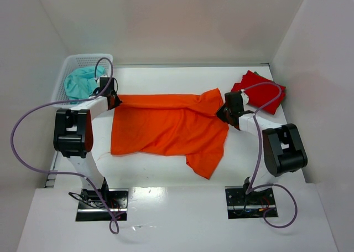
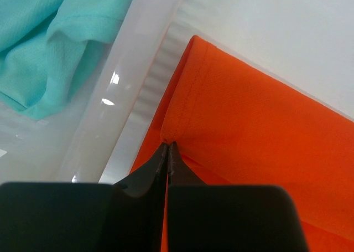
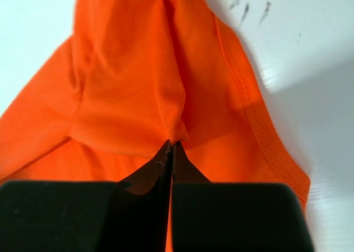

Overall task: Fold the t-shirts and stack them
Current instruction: Fold the flattened tshirt in 1/3 of the way, then grap the side of the flattened tshirt closest away from the robot with both arms

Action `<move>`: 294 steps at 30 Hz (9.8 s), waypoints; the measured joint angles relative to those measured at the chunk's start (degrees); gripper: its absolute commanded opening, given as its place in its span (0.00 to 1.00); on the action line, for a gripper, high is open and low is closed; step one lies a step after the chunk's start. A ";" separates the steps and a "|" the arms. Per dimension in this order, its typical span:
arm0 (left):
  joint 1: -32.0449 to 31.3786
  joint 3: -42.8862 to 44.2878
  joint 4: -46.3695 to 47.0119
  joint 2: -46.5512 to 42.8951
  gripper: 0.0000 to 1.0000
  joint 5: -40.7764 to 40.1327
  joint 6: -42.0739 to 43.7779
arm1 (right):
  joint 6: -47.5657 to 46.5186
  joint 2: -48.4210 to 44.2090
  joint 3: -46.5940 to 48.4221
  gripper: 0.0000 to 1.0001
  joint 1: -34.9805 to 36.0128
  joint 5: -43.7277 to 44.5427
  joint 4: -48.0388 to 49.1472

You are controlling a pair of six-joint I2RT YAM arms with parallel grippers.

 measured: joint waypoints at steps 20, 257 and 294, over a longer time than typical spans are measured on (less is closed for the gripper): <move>0.04 -2.01 -1.84 -3.21 0.00 -1.46 -1.53 | -0.85 -1.81 0.17 0.00 -1.95 -0.06 -2.96; -24.50 -32.22 -40.97 -38.84 0.29 -0.89 -52.23 | -3.33 -9.12 2.81 0.02 -0.52 -3.24 -26.20; -22.47 -28.10 -43.00 -52.15 0.00 -6.53 -51.49 | -3.58 -25.26 -0.96 0.00 -11.85 -3.69 -33.32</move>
